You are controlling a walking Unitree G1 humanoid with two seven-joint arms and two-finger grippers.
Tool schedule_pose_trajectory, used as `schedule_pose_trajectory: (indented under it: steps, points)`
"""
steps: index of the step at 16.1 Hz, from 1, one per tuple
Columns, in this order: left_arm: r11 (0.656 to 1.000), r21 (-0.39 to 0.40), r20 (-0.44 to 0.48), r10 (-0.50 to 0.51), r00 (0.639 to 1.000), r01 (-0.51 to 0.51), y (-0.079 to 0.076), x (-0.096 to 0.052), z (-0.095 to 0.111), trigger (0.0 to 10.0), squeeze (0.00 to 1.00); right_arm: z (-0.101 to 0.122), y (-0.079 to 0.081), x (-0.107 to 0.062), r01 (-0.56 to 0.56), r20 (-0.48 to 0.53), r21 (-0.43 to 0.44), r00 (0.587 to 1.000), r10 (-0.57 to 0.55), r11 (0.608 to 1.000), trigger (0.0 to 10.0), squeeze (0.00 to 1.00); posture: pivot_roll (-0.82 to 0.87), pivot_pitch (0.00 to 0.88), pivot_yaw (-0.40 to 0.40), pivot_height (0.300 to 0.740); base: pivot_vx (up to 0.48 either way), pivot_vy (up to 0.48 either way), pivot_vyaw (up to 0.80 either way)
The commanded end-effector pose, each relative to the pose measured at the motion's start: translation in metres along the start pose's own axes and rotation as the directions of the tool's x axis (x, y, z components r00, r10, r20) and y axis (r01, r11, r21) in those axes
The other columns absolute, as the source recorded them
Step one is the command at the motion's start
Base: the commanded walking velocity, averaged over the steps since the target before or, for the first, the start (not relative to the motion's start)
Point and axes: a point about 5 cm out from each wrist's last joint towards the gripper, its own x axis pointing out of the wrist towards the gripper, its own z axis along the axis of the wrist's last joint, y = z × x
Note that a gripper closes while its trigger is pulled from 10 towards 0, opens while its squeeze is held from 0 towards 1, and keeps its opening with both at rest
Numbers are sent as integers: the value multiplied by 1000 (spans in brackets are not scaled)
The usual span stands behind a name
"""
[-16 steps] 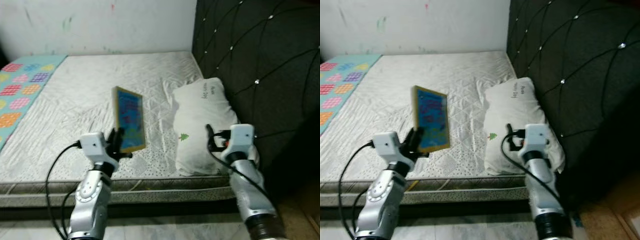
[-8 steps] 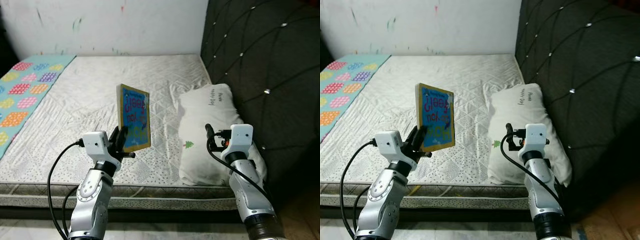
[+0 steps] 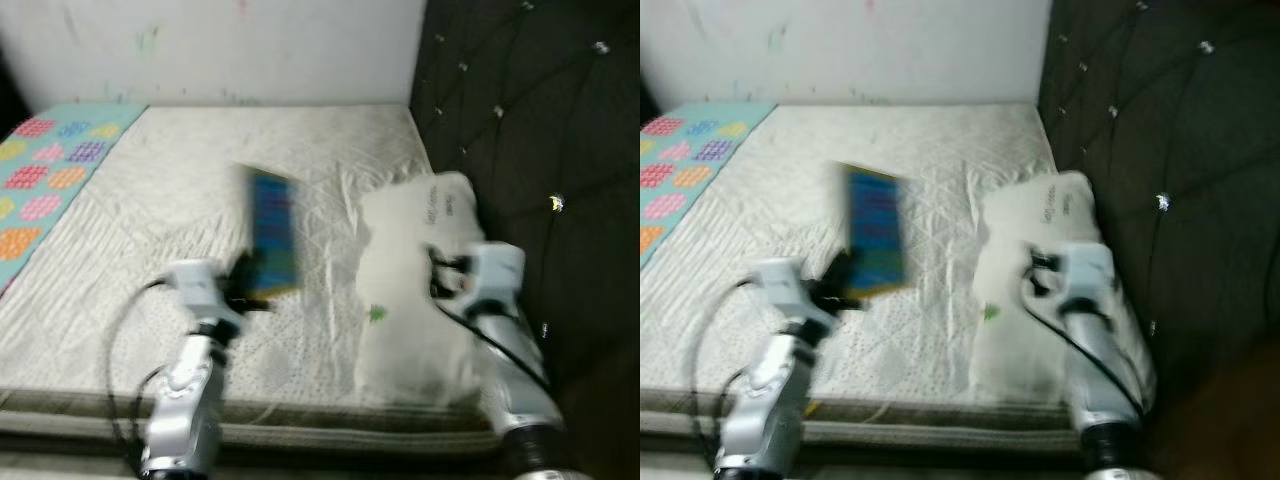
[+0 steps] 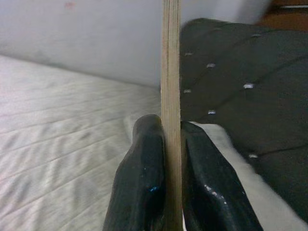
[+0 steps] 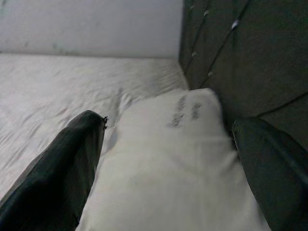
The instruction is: Clean up the room
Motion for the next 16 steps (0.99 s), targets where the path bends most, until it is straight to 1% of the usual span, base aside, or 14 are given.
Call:
schedule_pose_trajectory:
  steps: [1,2,3,4,7,10,16]
  points:
    - [999,26,64,36,997,-38,10,-1,15,10000,0,8,17,4,-46,32,13,998,46,999,10000,0,38,3,50,740,390,0,0]
    - [999,24,64,41,997,-43,10,-1,15,10000,0,7,18,4,-48,31,13,998,48,999,10000,0,38,3,50,740,382,0,0]
    - [996,1,64,87,994,-88,13,0,15,10000,0,6,20,3,-53,28,13,998,53,999,10000,0,40,5,49,740,0,0,0]
    - [993,5,50,114,992,-114,14,1,13,10000,0,5,21,2,-58,27,12,998,58,998,10000,0,42,6,46,740,0,0,0]
    - [993,9,47,120,992,-121,15,0,12,10000,0,5,21,2,-62,25,12,998,62,998,10000,0,42,5,43,740,0,0,0]
    - [993,-4,43,121,992,-121,14,0,11,10000,0,5,20,3,-65,24,11,998,65,998,10000,0,41,5,40,740,0,0,0]
    - [994,-8,32,110,993,-110,13,0,10,10000,0,3,20,2,-69,15,7,998,68,998,10000,0,38,7,38,740,0,429,0]
